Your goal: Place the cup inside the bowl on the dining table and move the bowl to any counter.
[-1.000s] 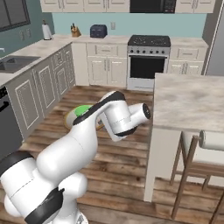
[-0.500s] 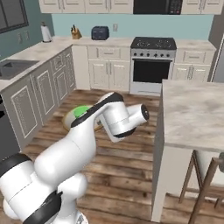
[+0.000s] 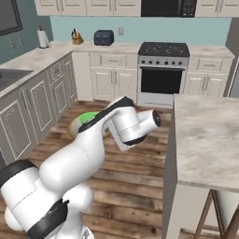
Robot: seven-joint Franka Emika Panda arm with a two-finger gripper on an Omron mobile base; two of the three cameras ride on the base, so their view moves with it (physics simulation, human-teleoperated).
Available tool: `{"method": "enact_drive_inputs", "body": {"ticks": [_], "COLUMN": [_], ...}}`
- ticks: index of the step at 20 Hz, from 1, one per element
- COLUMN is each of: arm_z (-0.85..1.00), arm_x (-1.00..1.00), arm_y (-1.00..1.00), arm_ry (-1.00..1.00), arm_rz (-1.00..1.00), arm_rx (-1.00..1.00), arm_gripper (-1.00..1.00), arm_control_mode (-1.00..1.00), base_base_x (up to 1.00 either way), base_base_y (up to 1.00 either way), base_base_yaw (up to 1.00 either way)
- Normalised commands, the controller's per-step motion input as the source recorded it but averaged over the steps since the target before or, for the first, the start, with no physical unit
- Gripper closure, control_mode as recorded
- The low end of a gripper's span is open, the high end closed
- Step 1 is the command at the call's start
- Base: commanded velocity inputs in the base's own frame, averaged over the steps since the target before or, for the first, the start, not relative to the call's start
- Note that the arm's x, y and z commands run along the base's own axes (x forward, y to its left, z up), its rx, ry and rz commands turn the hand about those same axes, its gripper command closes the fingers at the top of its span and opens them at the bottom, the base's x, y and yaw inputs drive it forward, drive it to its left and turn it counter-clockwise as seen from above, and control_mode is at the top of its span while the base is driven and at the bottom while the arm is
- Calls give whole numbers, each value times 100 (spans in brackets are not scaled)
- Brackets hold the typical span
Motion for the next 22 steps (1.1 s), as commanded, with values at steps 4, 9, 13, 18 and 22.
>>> {"method": "enact_drive_inputs", "body": {"ticks": [4,9,13,18,22], "arm_z": [0,0,0,0,0], "arm_x": [0,0,0,0,0], "arm_y": [0,0,0,0,0], "arm_ry": [0,0,0,0,0], "arm_rz": [0,0,0,0,0], "arm_rx": [0,0,0,0,0], "arm_gripper": [100,100,100,100,100], "arm_control_mode": [100,100,100,100,100], "base_base_x": [57,66,71,74,83], "base_base_y": [24,28,40,48,49], "base_base_yaw": [0,0,0,0,0]}}
